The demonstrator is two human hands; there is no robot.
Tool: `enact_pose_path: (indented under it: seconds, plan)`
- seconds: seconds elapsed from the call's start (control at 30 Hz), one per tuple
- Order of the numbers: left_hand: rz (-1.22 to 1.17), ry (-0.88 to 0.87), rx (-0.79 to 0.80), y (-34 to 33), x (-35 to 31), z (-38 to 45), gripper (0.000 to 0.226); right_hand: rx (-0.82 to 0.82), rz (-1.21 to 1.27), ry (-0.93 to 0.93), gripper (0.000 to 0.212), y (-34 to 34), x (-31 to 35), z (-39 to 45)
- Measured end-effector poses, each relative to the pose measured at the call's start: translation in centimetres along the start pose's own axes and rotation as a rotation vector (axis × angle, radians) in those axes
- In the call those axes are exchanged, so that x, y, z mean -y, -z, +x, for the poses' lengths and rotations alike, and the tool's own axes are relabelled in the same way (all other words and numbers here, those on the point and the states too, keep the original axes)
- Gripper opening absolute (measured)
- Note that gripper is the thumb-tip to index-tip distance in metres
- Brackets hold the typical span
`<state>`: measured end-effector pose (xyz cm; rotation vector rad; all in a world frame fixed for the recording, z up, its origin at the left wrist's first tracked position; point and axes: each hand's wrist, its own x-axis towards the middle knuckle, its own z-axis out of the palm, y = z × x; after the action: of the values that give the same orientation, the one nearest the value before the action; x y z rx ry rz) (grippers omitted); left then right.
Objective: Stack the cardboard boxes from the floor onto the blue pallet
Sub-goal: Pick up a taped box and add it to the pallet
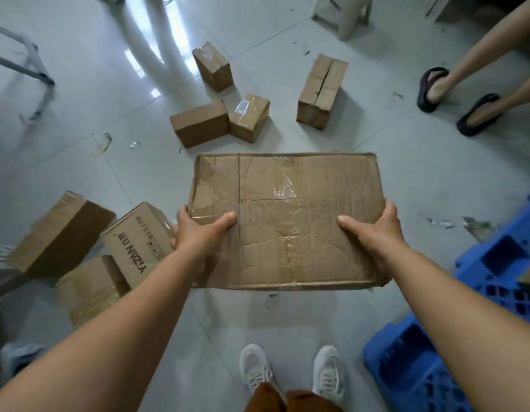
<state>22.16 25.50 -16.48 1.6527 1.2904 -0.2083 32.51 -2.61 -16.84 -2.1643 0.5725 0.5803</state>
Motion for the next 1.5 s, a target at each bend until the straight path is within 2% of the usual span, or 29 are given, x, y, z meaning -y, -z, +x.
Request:
enact_pose_path:
  seconds: [0.13, 0.27, 0.63, 0.73, 0.87, 1.07, 1.2, 1.33, 1.5]
  plan:
    - [0.041, -0.02, 0.08, -2.4, -1.1, -3.5, 0.127, -0.059, 0.046, -0.059, 0.112, 4.0, -3.3, -1.4]
    - [0.089, -0.095, 0.138, -5.5, -1.8, -7.4, 0.116, -0.11, 0.106, -0.106, 0.11, 8.7, -6.7, -2.7]
    - [0.195, -0.233, 0.291, -16.1, -3.7, -21.4, 0.127, -0.309, 0.261, -0.221, 0.108, 24.7, -16.5, -7.6]
    - [0.231, -0.292, 0.328, -19.2, -3.8, -25.8, 0.113, -0.356, 0.296, -0.28, 0.107, 29.4, -19.5, -10.0]
    - [0.273, -0.329, 0.369, -21.6, -4.0, -29.3, 0.116, -0.366, 0.348, -0.321, 0.107, 32.9, -22.1, -12.4]
    - [0.36, -0.38, 0.499, -25.1, -5.3, -35.2, 0.152, -0.46, 0.435, -0.421, 0.114, 37.9, -26.4, -16.5]
    - [0.417, -0.42, 0.583, -27.1, -6.1, -38.6, 0.134, -0.516, 0.496, -0.464, 0.112, 40.0, -28.6, -19.1]
    - [0.448, -0.447, 0.654, -29.4, -6.2, -40.4, 0.153, -0.556, 0.571, -0.507, 0.113, 41.3, -30.8, -21.3]
    - [0.528, -0.514, 0.705, -32.5, -5.4, -43.4, 0.149, -0.636, 0.607, -0.569, 0.113, 42.9, -33.9, -23.3]
